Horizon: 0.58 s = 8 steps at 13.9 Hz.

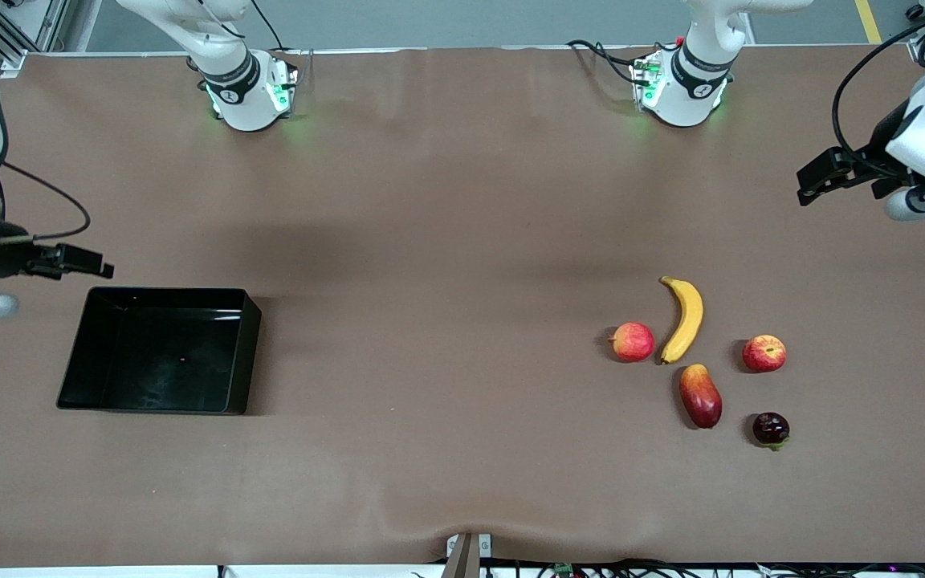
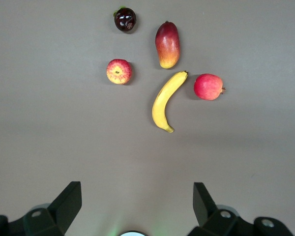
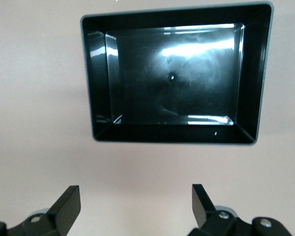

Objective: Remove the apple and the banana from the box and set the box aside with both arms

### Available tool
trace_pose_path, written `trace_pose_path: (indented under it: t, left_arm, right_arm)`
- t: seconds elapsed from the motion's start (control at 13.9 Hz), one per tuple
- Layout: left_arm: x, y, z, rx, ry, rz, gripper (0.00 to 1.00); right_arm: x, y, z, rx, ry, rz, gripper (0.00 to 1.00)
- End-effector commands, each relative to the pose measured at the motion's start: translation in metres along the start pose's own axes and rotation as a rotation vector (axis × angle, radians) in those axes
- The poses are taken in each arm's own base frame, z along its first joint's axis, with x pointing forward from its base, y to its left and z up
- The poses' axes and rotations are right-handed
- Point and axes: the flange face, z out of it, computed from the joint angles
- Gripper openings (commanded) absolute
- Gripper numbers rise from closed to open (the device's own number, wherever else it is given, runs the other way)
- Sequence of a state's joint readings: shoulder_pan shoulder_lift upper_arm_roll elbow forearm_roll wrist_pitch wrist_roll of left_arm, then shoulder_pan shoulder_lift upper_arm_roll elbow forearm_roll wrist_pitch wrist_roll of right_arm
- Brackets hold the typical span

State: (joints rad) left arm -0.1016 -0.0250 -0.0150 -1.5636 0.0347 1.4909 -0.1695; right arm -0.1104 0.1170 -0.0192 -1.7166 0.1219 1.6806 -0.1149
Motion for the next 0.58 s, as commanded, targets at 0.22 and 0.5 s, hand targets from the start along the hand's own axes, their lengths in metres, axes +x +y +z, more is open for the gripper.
trace_pose_path:
  t: [0.22, 0.5]
  left_arm:
    - [-0.019, -0.016, -0.022, -0.028, 0.023, 0.012, 1.00]
    - [-0.021, -0.025, -0.024, -0.028, 0.018, 0.015, 1.00]
  right_arm:
    - [-0.025, -0.044, -0.035, -0.093, 0.011, 0.063, 1.00]
    - [-0.047, -0.062, -0.080, -0.096, 0.050, 0.093, 1.00]
